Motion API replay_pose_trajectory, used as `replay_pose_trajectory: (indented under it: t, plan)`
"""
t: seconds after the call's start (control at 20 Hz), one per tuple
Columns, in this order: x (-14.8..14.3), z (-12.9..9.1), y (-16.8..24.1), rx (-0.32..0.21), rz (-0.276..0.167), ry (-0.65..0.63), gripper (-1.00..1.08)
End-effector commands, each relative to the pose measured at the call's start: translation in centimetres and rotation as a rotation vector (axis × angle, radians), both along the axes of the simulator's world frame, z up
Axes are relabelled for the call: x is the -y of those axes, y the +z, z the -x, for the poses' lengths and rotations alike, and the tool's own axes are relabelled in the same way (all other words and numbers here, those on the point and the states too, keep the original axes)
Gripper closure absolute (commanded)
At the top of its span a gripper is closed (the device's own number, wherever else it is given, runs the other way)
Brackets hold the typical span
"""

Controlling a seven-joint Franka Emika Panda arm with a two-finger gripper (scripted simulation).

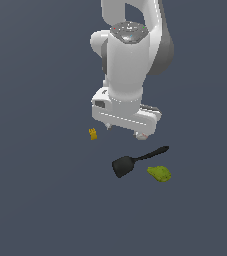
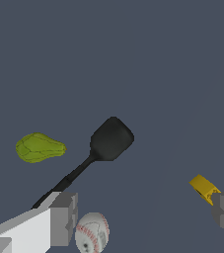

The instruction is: Pick up a designated object from a clutter of objects.

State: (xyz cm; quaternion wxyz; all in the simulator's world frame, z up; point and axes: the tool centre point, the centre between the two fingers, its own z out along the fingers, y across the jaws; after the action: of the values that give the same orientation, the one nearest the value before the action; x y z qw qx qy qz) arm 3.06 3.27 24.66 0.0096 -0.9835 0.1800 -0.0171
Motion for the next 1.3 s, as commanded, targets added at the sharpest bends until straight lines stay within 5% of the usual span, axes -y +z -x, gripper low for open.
replay_pose_trajectory:
  t: [0.0, 1.25]
  plan:
    - [-1.1, -0.1, -1.5, -0.006, -0.01, -0.059, -0.92]
    - [-9.8, 1.1, -15.3, -0.045, -0.015, -0.632, -0.92]
